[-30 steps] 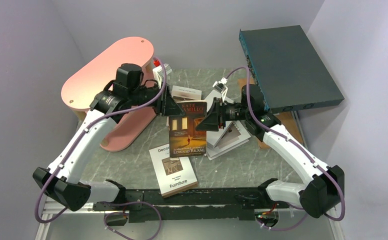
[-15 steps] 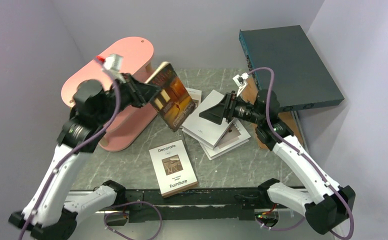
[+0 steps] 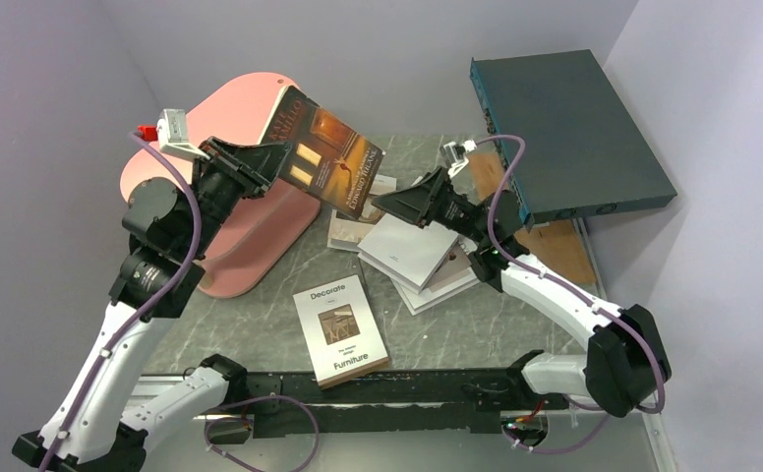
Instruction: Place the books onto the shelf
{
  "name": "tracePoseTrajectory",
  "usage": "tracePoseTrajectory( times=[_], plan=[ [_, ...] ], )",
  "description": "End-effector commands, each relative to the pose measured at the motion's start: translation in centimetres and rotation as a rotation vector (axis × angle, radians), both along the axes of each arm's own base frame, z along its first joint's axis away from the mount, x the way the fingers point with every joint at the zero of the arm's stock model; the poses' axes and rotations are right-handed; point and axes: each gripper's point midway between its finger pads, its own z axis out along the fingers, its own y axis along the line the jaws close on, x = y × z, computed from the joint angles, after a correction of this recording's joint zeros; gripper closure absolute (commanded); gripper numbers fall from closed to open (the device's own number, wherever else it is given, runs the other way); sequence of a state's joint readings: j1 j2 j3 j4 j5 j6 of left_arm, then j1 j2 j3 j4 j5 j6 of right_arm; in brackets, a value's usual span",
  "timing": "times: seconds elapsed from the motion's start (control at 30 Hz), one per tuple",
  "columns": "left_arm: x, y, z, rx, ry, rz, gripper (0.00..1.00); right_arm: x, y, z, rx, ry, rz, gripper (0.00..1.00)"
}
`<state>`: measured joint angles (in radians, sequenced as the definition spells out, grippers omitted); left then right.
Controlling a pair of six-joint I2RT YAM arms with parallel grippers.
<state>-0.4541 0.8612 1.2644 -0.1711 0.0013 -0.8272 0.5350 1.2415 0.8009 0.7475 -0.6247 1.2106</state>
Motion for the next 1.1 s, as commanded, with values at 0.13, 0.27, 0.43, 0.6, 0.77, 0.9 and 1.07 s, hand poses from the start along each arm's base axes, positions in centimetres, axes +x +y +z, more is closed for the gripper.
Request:
tracePoseTrajectory(
  times=[0.13,0.27,0.43,0.6,0.77,0.9,1.07],
  plan=[
    [-0.8,0.3,3.6,-0.146,-0.082,-0.020,1.00,-2.0,1.4,5.6,0.199,-0.162,0.083,0.00],
    [-0.9,0.3,3.4,-0.164,-0.072,-0.022,1.00,-1.8,2.3,6.0,0.246,-0.149,0.132,0.01],
    [-0.7,0.4,2.7,-0.159,-0.050,-0.012,1.00,-1.5,2.7,6.1,0.293,-0.138,0.177,0.36],
    [0.0,0.7,1.5,-0.145,0.007,0.019,1.00,-1.2,3.0,6.4,0.284,-0.142,0.169,0.75],
    [0.0,0.7,1.0,-0.120,0.020,0.022,0.56,-1.0,2.9,6.6,0.257,-0.152,0.155,1.00],
    [-0.6,0.6,1.1,-0.022,0.003,0.014,0.11,-0.8,2.0,6.5,0.200,-0.185,0.156,1.00],
    [-0.6,2.5,-0.3,0.194,0.040,0.075,0.09,-2.1,1.0,7.2,0.063,-0.286,0.305,1.00]
  ],
)
